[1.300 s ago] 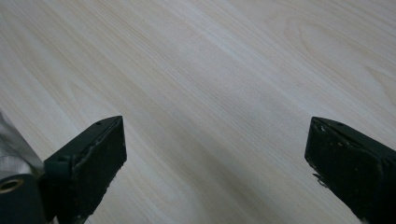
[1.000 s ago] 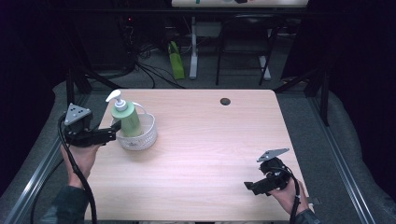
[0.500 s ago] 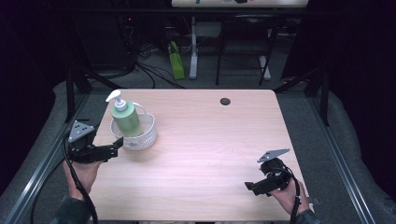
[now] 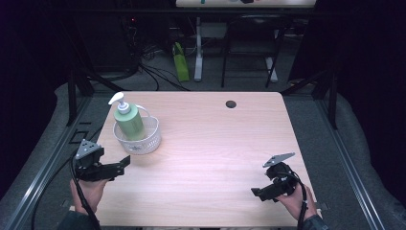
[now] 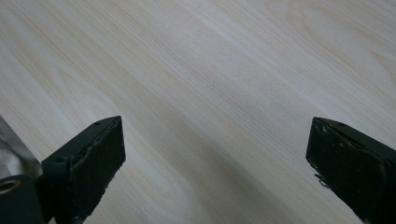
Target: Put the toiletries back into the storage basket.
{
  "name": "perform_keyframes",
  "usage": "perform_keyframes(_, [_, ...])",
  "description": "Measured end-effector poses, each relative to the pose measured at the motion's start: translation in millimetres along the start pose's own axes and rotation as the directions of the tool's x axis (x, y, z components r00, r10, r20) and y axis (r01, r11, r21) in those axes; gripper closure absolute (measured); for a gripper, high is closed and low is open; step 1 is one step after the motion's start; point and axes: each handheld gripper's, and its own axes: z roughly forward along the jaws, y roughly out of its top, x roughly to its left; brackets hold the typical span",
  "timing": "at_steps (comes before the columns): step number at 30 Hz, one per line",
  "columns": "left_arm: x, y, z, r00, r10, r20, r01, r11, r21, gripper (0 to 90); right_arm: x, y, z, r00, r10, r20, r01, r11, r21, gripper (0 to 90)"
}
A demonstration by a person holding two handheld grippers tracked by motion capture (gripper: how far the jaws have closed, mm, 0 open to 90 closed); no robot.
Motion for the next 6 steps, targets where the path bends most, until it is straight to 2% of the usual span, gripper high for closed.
perform_keyframes(6, [1.1, -4.8, 7.8, 1.0, 0.004, 0.006, -0.004, 0.9997, 0.026, 0.0, 0.6, 0.4, 1.9, 1.0, -0.009, -0.001, 0.009, 1.0, 0.007, 3.8])
